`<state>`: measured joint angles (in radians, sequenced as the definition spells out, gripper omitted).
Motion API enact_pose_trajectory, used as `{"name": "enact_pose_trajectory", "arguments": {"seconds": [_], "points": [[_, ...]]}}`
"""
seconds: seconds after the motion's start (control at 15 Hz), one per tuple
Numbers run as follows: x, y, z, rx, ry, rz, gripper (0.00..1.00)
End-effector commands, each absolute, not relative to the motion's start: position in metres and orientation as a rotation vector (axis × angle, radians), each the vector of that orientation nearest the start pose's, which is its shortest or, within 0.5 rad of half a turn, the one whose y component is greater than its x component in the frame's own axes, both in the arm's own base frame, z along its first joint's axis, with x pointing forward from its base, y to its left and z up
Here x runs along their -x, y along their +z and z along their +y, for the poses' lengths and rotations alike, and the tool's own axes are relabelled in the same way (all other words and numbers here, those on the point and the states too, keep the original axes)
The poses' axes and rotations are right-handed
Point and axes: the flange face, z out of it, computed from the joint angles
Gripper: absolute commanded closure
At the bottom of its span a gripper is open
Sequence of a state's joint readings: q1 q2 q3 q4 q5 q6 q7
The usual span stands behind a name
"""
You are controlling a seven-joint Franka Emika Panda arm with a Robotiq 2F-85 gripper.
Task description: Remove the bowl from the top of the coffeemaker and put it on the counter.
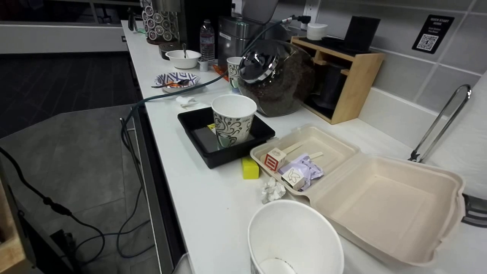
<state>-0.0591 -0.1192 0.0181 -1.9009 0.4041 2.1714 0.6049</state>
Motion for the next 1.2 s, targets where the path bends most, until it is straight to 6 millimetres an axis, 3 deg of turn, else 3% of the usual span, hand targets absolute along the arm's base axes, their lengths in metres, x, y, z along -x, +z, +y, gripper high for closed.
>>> {"name": "enact_pose_trajectory", "arguments": {"seconds": [0.0,0.2,0.33,0.6,0.87,1.13], "points": [[-0.562,0.597,-0.007,2.44,-0.365,1.043,0.97],[-0.565,0.599,-0.002,2.44,-0.376,1.029,0.99],[-0.567,0.599,-0.009,2.408,-0.467,1.05,0.99],[-0.555,0.579,-0.049,2.319,-0.633,1.124,0.99],[-0.528,0.55,-0.096,2.218,-0.626,1.179,0.99],[-0.482,0.519,-0.103,2.115,-0.622,1.204,0.99]]}}
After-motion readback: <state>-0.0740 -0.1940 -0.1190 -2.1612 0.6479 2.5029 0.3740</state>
